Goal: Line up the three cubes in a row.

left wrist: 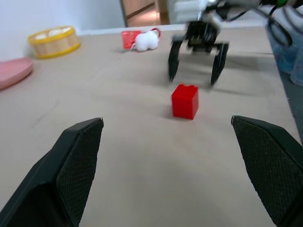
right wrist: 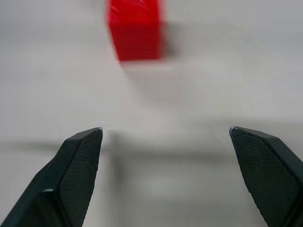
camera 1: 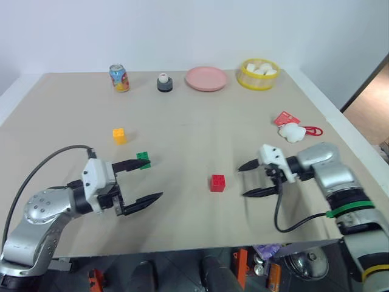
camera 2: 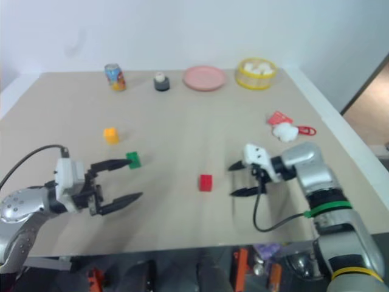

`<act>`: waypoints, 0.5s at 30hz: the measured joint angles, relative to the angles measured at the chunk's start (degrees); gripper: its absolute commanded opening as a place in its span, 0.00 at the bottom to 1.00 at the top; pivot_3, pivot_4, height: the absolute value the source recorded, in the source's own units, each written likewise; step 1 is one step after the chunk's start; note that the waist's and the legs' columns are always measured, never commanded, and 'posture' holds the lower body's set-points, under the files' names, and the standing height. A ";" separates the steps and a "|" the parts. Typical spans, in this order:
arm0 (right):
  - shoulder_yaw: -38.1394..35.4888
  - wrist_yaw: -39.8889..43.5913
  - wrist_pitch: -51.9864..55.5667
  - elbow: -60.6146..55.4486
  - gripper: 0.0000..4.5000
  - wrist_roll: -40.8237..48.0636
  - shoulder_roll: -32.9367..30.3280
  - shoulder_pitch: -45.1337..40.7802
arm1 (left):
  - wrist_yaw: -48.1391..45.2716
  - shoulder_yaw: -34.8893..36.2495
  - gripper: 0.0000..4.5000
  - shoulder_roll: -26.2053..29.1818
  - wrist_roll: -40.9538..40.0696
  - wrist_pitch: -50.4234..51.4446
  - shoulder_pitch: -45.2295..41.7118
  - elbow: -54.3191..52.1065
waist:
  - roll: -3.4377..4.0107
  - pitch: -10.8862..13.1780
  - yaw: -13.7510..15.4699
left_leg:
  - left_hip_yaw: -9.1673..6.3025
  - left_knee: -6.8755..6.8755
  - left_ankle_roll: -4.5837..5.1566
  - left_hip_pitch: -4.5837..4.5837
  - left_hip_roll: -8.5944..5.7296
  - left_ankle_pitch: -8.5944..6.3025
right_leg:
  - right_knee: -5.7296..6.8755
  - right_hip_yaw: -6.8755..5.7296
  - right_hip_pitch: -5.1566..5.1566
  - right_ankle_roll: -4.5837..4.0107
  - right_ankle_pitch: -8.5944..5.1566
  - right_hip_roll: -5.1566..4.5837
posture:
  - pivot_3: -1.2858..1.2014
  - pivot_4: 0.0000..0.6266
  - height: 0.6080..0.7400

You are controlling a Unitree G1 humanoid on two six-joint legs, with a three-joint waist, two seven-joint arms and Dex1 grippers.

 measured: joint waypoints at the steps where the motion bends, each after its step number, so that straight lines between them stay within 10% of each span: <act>1: -0.62 0.00 0.13 0.55 0.99 0.32 -0.76 -0.78 | 0.46 0.85 1.00 0.19 -0.06 0.62 0.95 0.05 | 0.00 0.00 -0.11 | 0.01 -0.10 0.01 0.00 0.01 0.00 | 0.00 0.00 -0.05 -0.02 -0.02 0.02 | 0.52 0.24 1.00; 15: -11.62 -11.96 17.87 -11.99 0.99 13.30 11.65 -7.91 | 19.97 6.08 1.00 -9.90 2.80 5.70 9.04 0.67 | 0.12 0.12 0.14 | -0.20 -0.28 -0.05 -0.42 0.12 -0.07 | 0.10 -0.02 -0.41 0.06 -0.22 0.28 | 0.52 0.24 1.00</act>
